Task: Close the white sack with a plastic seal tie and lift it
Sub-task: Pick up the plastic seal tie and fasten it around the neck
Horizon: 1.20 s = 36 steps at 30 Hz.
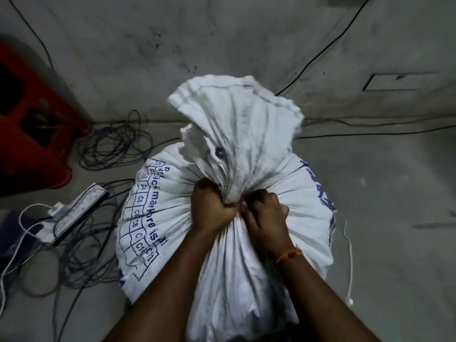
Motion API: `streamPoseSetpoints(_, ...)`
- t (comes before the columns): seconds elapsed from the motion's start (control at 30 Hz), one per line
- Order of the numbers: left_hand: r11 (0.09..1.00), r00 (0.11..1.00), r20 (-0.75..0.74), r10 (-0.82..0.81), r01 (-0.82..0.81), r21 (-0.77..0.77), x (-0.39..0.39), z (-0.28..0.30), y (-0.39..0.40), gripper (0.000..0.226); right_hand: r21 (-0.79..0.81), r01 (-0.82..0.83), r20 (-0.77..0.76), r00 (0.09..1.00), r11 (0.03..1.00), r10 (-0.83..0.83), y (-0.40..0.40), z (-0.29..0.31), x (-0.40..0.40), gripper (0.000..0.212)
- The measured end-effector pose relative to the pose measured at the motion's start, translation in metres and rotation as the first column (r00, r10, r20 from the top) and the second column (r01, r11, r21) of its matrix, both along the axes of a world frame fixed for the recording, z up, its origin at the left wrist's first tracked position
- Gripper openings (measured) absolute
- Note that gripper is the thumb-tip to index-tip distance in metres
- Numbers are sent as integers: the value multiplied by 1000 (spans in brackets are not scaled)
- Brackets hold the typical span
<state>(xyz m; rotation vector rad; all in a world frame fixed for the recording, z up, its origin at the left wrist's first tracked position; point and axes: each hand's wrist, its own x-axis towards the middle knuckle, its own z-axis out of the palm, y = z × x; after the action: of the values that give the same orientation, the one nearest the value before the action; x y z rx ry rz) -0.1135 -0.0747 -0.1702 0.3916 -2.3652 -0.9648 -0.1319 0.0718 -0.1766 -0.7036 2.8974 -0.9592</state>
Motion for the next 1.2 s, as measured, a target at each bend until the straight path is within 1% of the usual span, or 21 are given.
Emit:
streamPoseSetpoints(0.03,999,997,-63,-50,49,-21,-1,3,0,37,-47,-2,-31,1000,999,1,1,-4,-4,35)
streamPoseSetpoints(0.07,995,989,-109,-98,99,0,-3,4,0,43,-72,3,-53,999,997,-7,3,-9,-6,33)
streamPoseSetpoints(0.13,984,985,-89,-149,156,89,-8,0,-1,55,-122,22,-53,998,992,-28,6,-17,-6,30)
streamPoseSetpoints(0.2,976,989,-9,-150,150,160,-13,-11,-4,65,-222,24,-48,998,975,-36,7,-10,-6,33)
streamPoseSetpoints(0.23,971,991,0,-132,129,199,-17,-17,-5,62,-268,23,-58,998,963,-40,6,-5,-9,36)
streamPoseSetpoints(0.27,966,993,-15,-116,116,232,-20,-19,-5,56,-281,13,-79,996,960,-37,5,-3,-14,38)
streamPoseSetpoints(0.33,947,996,-48,-68,80,312,-22,-16,0,54,-223,-34,-120,993,974,7,1,1,-21,38)
streamPoseSetpoints(0.4,881,999,-38,8,11,472,-23,-13,7,61,-233,-51,-101,994,971,28,-2,1,-27,34)
streamPoseSetpoints(0.47,782,997,-18,71,-44,622,-24,-8,14,56,-270,-23,-90,996,963,-2,-6,1,-28,26)
streamPoseSetpoints(0.57,632,993,-49,112,-33,774,-29,10,24,17,-323,14,-123,991,946,-56,-12,5,-26,20)
streamPoseSetpoints(0.6,599,991,-62,121,-23,800,-31,14,26,16,-348,18,-139,988,937,-70,-13,7,-26,17)
streamPoseSetpoints(0.67,564,988,-49,146,-42,824,-36,14,26,27,-402,19,-164,982,915,-92,-16,14,-27,11)
streamPoseSetpoints(0.77,523,973,-75,218,-51,851,-40,11,19,39,-410,-48,-175,984,911,-26,-21,22,-27,12)
streamPoseSetpoints(0.83,516,966,-56,251,-85,852,-38,7,17,36,-411,-64,-130,991,909,11,-21,23,-24,21)
streamPoseSetpoints(0.87,506,960,-60,275,-91,858,-37,5,16,31,-456,-32,-63,998,890,4,-18,24,-23,27)
streamPoseSetpoints(0.9,512,960,-63,274,-90,854,-36,4,18,26,-494,0,8,1000,870,5,-13,25,-23,32)
streamPoseSetpoints(0.93,539,963,-63,262,-92,837,-35,6,20,25,-485,-4,23,1000,875,17,-7,25,-24,35)
streamPoseSetpoints(1.0,616,975,-67,213,-81,783,-35,3,23,18,-305,-97,-74,994,947,78,6,23,-26,34)
streamPoseSetpoints(1.07,649,979,-76,191,-67,758,-34,11,28,17,-130,-144,-150,981,981,125,14,22,-26,33)
streamPoseSetpoints(1.1,666,978,-77,195,-74,742,-35,12,29,17,-125,-150,-164,978,981,128,15,22,-26,31)
streamPoseSetpoints(1.2,722,963,-135,232,-78,687,-37,12,26,38,-252,-165,-200,973,954,116,10,25,-25,21)
